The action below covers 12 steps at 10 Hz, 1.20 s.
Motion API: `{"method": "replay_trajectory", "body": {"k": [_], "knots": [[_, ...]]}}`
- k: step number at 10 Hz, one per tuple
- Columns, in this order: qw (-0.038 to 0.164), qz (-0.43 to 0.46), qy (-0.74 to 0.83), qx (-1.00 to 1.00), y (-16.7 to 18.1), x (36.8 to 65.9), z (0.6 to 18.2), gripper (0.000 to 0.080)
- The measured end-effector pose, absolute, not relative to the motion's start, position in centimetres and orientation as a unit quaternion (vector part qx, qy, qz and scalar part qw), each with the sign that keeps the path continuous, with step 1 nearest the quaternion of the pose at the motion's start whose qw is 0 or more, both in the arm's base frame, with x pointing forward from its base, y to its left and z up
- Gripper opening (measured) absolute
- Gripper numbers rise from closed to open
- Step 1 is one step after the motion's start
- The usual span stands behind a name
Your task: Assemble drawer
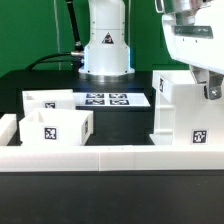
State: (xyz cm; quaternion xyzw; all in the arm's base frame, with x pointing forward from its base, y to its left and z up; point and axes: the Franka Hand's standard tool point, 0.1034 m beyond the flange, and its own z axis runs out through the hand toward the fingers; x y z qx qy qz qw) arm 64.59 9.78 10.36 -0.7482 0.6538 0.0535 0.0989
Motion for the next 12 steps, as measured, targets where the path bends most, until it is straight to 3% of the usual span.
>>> {"method": "replay_trajectory", "body": {"k": [1,2,3,4,7,9,12], "knots": [[0.098,0.054,0.634,-0.765,9.6,63.8,10.7,0.0289],[0.095,0.06,0.609,-0.785,9.4,63.0,11.1,0.0472],[0.094,0.065,0.572,-0.813,9.3,62.5,11.7,0.0472],[0.097,0.063,0.543,-0.832,9.0,62.1,12.5,0.0608],[0.109,0.048,0.458,-0.881,6.0,60.0,14.6,0.0646],[0.111,0.046,0.443,-0.889,4.3,59.9,14.2,0.0649],[0.108,0.04,0.387,-0.915,4.3,59.7,14.1,0.0649]]}}
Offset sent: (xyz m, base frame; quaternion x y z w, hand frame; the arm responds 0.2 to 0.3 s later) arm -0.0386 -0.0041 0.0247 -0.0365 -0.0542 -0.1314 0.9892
